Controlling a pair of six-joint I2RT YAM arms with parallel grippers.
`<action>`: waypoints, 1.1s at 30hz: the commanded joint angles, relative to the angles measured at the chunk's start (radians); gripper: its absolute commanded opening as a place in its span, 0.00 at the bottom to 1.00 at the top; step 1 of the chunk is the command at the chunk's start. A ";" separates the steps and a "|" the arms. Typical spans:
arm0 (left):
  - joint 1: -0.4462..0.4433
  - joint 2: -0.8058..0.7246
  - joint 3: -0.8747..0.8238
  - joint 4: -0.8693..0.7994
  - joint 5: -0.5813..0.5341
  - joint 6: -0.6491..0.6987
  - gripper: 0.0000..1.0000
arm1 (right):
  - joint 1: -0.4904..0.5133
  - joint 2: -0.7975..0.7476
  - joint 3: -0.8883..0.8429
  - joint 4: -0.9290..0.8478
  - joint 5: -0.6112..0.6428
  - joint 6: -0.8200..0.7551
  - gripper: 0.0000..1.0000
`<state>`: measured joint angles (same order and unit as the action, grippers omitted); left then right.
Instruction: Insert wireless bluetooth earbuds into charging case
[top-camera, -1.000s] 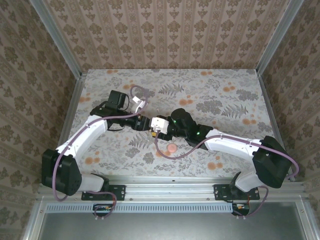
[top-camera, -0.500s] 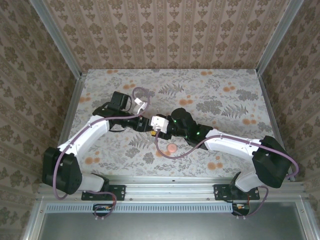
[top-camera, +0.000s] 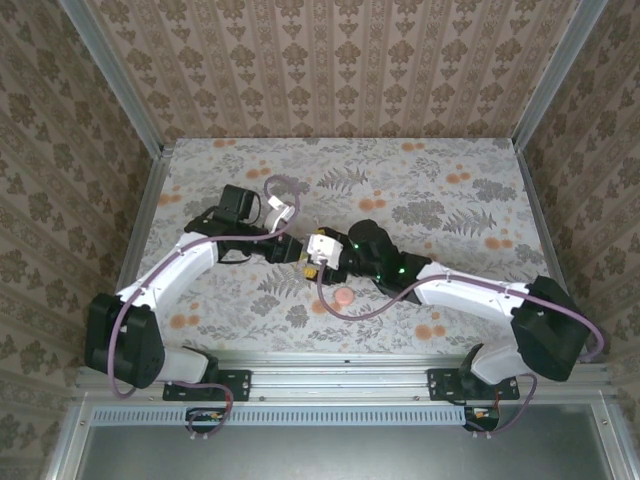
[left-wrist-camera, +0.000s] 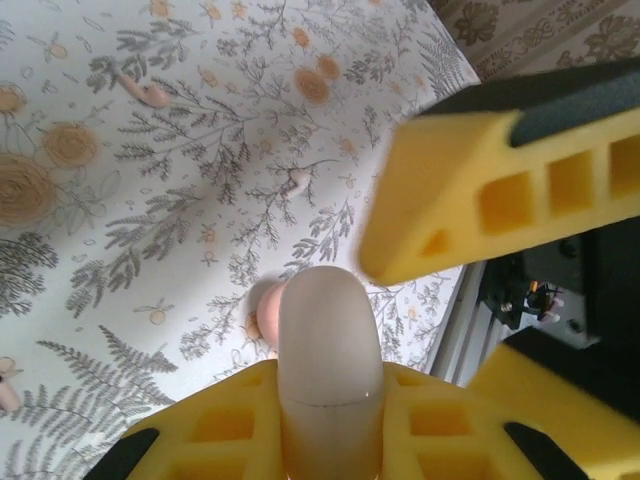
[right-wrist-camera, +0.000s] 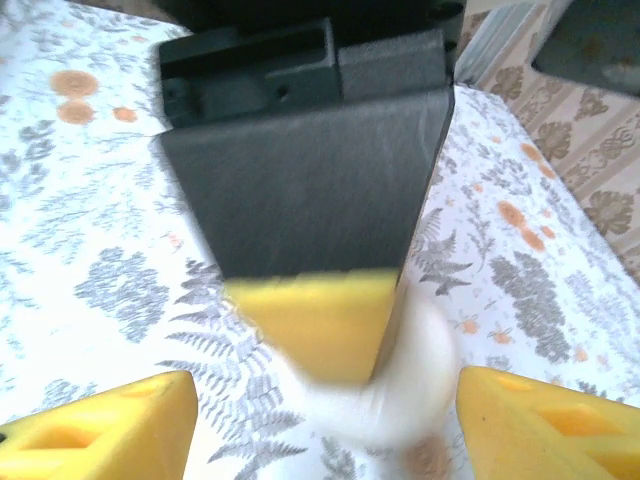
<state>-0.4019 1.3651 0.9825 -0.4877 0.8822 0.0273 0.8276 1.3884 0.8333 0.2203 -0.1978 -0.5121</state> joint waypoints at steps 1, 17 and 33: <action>0.027 -0.025 -0.010 0.060 0.080 0.148 0.17 | -0.045 -0.116 -0.035 -0.063 -0.157 0.072 0.71; -0.029 -0.211 -0.143 0.151 0.126 0.560 0.12 | -0.237 -0.028 0.197 -0.419 -0.616 0.059 0.64; -0.047 -0.238 -0.147 0.151 0.130 0.591 0.11 | -0.200 0.141 0.349 -0.512 -0.718 -0.042 0.51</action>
<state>-0.4446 1.1522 0.8406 -0.3321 0.9806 0.5816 0.6201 1.5120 1.1507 -0.2558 -0.8547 -0.5224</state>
